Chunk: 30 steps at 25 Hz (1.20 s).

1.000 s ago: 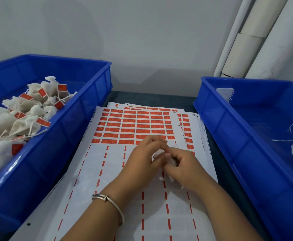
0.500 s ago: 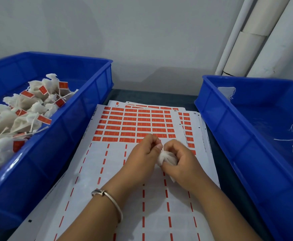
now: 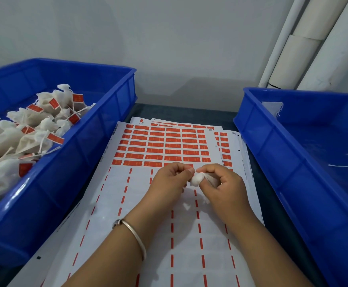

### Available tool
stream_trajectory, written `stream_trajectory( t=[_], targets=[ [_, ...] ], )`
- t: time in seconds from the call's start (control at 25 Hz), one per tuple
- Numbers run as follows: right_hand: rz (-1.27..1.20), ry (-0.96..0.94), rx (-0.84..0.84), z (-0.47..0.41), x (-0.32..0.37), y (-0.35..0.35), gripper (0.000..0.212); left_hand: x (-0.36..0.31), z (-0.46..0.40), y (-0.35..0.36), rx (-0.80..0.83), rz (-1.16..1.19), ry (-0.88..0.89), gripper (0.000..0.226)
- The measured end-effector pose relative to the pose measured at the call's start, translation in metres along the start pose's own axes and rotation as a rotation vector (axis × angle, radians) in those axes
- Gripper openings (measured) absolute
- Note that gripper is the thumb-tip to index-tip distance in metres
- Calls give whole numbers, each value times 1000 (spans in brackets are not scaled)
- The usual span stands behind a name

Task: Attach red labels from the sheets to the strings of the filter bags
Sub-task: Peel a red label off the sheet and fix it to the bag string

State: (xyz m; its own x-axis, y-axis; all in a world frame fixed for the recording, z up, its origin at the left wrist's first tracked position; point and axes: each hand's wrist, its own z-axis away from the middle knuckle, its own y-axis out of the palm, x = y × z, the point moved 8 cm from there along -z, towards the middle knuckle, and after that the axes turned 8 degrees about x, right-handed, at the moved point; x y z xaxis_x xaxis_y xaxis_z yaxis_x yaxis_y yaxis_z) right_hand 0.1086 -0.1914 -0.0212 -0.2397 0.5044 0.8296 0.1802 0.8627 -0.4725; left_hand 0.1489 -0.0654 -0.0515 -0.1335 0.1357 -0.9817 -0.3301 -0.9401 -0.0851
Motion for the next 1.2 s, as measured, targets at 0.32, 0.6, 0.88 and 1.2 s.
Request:
stream_trajectory(
  t=[0.32,0.6,0.88,1.2],
  targets=[
    [-37,129,-1,-4,-10,0,20,-8,2,4,49,122,94,18],
    [-89,183,12,-4,-14,2,10,-20,5,2,-45,-172,226,50],
    [-302,344,158,-4,-26,10,19,-20,5,-7,-110,-145,237,27],
    [-573,406,175,0,-30,9,21,-29,14,1,-150,-336,303,24]
  ],
)
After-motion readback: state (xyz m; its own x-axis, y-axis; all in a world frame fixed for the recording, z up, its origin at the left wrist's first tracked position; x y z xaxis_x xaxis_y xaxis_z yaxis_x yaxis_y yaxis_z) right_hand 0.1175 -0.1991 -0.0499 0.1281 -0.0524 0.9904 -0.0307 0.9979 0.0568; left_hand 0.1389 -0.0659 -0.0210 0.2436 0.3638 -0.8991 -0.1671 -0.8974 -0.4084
